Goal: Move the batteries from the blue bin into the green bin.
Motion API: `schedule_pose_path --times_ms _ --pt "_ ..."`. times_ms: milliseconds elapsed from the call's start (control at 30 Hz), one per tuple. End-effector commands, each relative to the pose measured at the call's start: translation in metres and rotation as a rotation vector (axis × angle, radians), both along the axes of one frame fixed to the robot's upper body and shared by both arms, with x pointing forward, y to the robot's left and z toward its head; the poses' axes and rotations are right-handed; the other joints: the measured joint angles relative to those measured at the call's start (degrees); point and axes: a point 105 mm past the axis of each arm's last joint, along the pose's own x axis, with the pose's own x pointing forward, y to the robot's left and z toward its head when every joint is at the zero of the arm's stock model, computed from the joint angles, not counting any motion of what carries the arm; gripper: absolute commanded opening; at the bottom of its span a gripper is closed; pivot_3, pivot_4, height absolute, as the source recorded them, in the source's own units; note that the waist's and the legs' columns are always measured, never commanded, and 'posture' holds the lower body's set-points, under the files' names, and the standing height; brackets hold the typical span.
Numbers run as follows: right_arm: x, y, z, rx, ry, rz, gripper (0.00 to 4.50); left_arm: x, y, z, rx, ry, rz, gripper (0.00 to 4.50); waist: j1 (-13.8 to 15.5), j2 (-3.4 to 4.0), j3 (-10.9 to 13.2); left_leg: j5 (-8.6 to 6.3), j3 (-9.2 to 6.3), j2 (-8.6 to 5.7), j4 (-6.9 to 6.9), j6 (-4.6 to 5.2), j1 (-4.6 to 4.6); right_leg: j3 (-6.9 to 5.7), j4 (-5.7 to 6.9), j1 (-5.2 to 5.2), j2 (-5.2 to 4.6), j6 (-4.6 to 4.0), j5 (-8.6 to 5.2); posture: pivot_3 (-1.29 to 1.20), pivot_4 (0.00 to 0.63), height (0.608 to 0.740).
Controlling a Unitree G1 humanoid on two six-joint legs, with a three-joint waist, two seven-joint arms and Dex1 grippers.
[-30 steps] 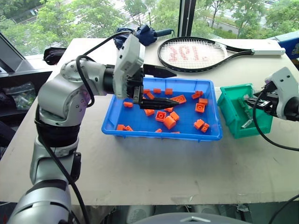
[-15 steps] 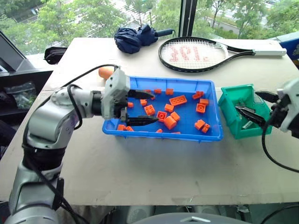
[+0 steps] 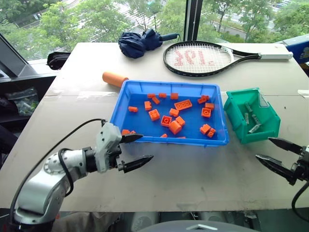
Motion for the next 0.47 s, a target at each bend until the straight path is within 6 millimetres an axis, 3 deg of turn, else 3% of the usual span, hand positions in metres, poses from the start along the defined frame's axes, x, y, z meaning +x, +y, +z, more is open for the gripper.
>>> schedule_pose_path --times_ms 33,300,467 --pt "-0.006 0.000 -0.007 -0.026 -0.030 0.029 4.39 -0.008 -0.003 -0.004 0.010 -0.055 0.045 4.50 0.03 0.02 -0.04 0.00 0.00 0.00 0.00 0.00 0.07 0.02 -0.03 0.09 -0.02 -0.01 -0.01 0.00 0.150 0.740" --pt "-0.010 -0.004 -0.043 -0.108 -0.005 0.042 4.39 -0.028 0.001 -0.045 0.099 -0.034 0.071 4.50 0.38 0.08 -0.10 -0.01 -0.02 -0.01 0.00 0.00 0.04 0.05 -0.18 0.12 -0.03 -0.16 -0.09 0.00 0.150 0.740" --pt "-0.011 -0.010 -0.051 -0.116 -0.005 0.026 4.39 -0.031 0.002 -0.055 0.094 -0.044 0.047 4.50 0.48 0.12 -0.12 -0.01 0.00 -0.01 -0.04 0.01 0.02 0.02 -0.27 0.12 -0.03 -0.20 -0.11 0.00 0.150 0.740"
